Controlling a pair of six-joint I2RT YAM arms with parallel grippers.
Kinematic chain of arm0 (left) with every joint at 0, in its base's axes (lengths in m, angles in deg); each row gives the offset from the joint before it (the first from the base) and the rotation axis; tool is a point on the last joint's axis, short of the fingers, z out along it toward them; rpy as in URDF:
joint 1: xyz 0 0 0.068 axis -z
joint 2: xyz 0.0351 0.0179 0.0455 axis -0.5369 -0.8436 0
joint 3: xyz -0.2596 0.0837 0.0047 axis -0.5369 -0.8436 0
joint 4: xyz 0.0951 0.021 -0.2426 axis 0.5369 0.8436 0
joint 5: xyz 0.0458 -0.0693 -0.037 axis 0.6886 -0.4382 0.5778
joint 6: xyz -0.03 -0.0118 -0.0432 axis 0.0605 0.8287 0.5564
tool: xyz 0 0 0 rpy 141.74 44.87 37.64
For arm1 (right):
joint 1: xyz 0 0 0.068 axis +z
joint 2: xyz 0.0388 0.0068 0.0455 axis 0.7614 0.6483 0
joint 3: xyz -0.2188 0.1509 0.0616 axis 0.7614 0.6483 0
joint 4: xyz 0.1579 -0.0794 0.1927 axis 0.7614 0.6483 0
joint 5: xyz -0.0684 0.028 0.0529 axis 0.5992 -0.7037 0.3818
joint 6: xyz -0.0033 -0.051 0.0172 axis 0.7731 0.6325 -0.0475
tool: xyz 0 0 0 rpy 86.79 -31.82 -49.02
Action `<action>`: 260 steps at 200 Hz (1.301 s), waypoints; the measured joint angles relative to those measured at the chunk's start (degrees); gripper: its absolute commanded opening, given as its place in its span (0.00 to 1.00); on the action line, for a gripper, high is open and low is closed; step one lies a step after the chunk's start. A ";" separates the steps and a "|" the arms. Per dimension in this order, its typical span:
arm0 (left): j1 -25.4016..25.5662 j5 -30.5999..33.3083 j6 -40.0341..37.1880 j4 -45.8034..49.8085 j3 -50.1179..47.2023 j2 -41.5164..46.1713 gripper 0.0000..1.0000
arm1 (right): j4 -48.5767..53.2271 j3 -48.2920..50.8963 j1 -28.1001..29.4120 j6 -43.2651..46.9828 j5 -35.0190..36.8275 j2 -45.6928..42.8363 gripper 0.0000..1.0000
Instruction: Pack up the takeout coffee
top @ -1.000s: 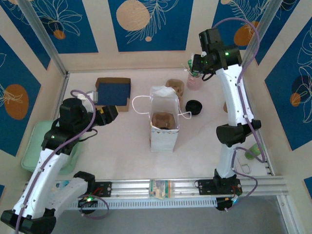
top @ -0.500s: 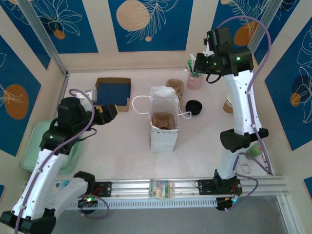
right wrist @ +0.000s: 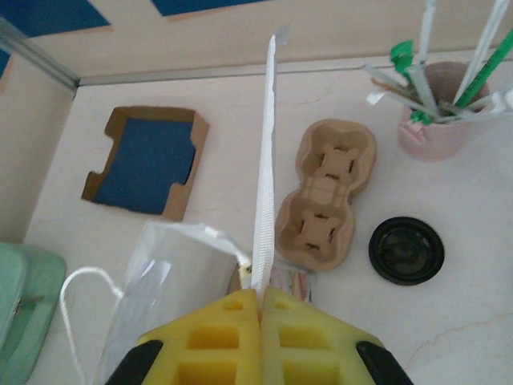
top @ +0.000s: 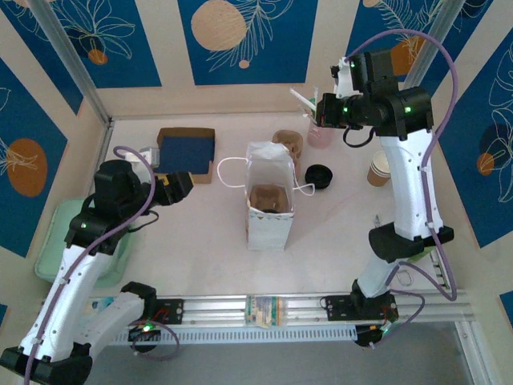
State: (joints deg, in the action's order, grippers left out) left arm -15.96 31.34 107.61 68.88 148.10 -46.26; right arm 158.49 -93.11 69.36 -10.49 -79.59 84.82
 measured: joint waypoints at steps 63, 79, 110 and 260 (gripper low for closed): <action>0.00 -0.42 -0.31 -0.04 0.59 -0.02 0.74 | 0.15 9.77 1.57 1.07 -7.89 -6.75 0.02; 0.00 -0.42 -0.31 -0.04 0.59 -0.02 0.74 | -0.09 12.31 1.92 1.09 -9.51 -8.17 0.01; 0.00 -0.42 -0.31 -0.04 0.59 -0.02 0.74 | -0.48 16.74 2.82 1.27 -12.00 -10.36 0.01; 0.00 -0.42 -0.33 -0.02 0.61 0.00 0.73 | -1.22 24.02 3.54 1.70 -17.03 -16.65 0.00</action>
State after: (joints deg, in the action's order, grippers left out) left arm -15.96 30.92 107.28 68.86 148.71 -46.26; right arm 157.26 -69.09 72.90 -8.78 -96.61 68.16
